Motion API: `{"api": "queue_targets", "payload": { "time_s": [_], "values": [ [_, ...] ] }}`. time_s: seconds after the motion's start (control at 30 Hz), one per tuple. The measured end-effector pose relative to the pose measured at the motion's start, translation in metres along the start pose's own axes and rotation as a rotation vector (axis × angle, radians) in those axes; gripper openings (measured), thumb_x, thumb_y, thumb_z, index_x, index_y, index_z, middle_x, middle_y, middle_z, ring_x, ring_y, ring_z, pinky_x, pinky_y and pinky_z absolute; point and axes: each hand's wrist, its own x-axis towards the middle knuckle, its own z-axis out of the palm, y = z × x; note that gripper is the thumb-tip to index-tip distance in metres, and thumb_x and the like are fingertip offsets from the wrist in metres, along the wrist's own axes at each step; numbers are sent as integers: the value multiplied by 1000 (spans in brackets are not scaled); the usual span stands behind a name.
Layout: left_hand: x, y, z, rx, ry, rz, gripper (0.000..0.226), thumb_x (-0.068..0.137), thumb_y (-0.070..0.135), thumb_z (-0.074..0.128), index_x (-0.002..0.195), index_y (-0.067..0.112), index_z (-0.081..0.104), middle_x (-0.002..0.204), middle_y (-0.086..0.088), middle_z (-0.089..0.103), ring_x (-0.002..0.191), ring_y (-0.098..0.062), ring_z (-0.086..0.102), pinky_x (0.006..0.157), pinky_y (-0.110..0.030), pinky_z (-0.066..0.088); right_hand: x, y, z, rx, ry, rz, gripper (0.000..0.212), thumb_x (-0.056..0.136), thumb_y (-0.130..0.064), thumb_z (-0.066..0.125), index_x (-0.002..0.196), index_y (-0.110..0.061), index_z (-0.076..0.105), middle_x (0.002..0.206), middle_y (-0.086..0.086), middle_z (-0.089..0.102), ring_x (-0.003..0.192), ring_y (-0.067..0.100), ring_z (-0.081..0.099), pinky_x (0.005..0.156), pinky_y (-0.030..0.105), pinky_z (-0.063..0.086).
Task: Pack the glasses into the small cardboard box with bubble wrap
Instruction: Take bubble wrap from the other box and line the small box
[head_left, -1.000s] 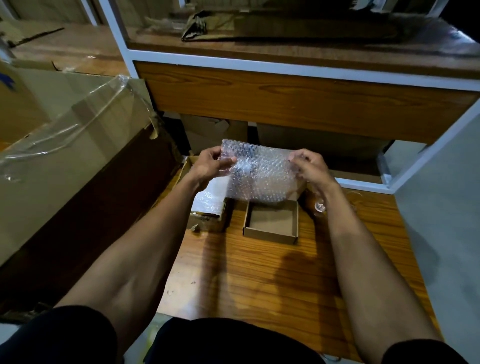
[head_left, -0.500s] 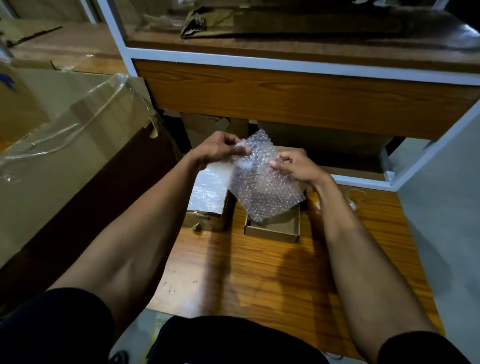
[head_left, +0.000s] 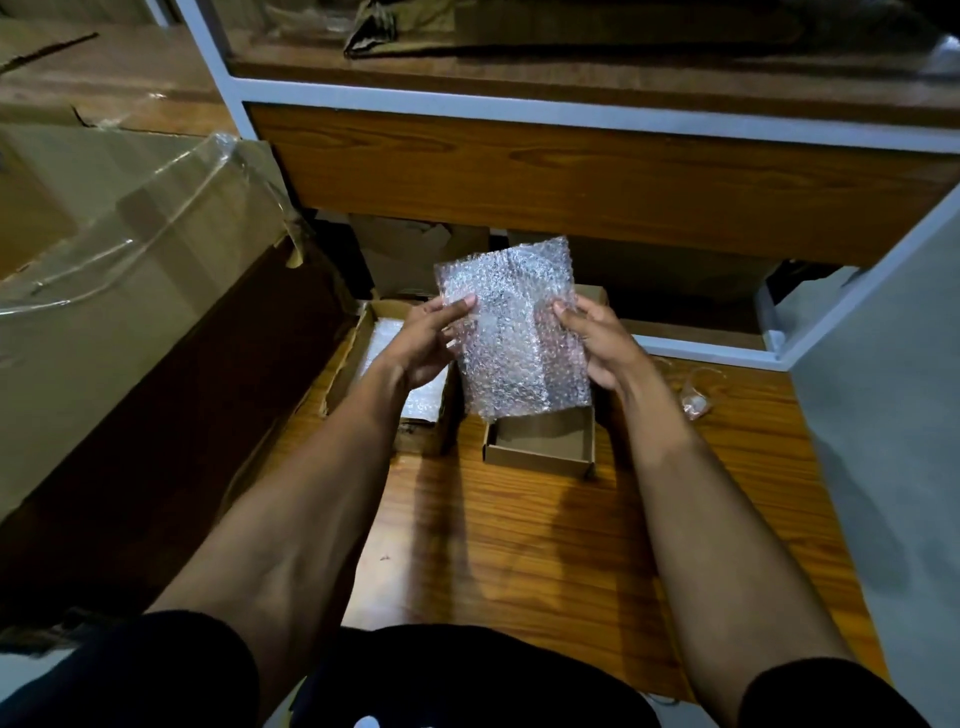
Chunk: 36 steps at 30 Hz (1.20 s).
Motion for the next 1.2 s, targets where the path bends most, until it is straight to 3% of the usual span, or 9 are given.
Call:
{"api": "queue_targets", "payload": {
  "time_s": [0.1, 0.23, 0.37, 0.5, 0.6, 0.77, 0.97, 1.1, 1.2],
  "values": [
    [-3, -11, 5, 119, -21, -52, 24, 93, 10, 76, 114, 4, 67, 103, -7, 74, 83, -12, 69, 67, -21, 56, -1, 6, 0, -1, 48, 5, 42, 104, -13, 60, 146, -5, 53, 134, 20, 68, 121, 34, 68, 102, 53, 56],
    [-3, -14, 7, 234, 63, -43, 23, 92, 6, 78, 111, 12, 67, 108, -8, 74, 90, -12, 72, 67, -23, 54, -4, 13, -3, -20, 70, 17, 44, 105, -13, 59, 148, -6, 50, 141, 19, 63, 130, 35, 62, 111, 57, 48],
    [6, -8, 2, 342, 107, -9, 28, 90, 9, 81, 115, 14, 67, 120, -13, 75, 107, -21, 69, 84, -36, 46, -3, 13, -11, -101, 82, 52, 62, 102, -5, 62, 157, -10, 36, 145, 1, 59, 128, 15, 56, 112, 41, 39],
    [7, -1, -1, 329, 60, 60, 20, 90, 0, 76, 106, 13, 76, 98, -6, 75, 104, -26, 66, 97, -47, 49, -2, 7, -19, -73, 52, 32, 38, 98, 10, 58, 127, -15, 59, 129, 12, 69, 117, 21, 68, 96, 35, 57],
    [4, 4, -1, 390, -13, 120, 15, 89, -3, 73, 104, -1, 76, 116, -15, 77, 115, -26, 71, 108, -45, 53, -4, 6, -24, -53, 84, -6, 30, 100, 11, 51, 114, -13, 64, 124, 13, 70, 113, 23, 69, 88, 32, 57],
    [1, 7, 3, 435, -34, 193, 63, 85, -32, 41, 76, 14, 83, 135, -9, 67, 120, -14, 65, 86, -21, 58, -7, 10, -30, -198, 85, -47, 25, 103, 8, 49, 93, -12, 62, 115, 9, 61, 94, 19, 63, 61, 23, 56],
    [8, -6, -2, 510, -31, 211, 26, 95, -17, 58, 93, 3, 73, 97, -1, 77, 93, -5, 73, 78, -18, 55, -4, 15, -41, -216, 89, -45, 32, 106, 5, 46, 93, -15, 67, 122, 13, 62, 98, 23, 64, 62, 27, 57],
    [15, -14, -12, 561, -36, 219, 24, 98, -12, 60, 90, 4, 75, 95, -8, 74, 87, -17, 66, 73, -26, 52, -5, 15, -47, -218, 103, -27, 34, 103, 11, 44, 92, -11, 67, 117, 11, 64, 97, 16, 66, 64, 21, 56],
    [18, -20, -14, 645, -36, 230, 27, 97, -17, 56, 91, 1, 76, 96, -8, 74, 84, -12, 68, 70, -22, 52, -4, 17, -56, -272, 73, 26, 45, 102, 11, 43, 85, -19, 71, 112, 8, 64, 101, 20, 59, 76, 31, 52]
  ]
}}
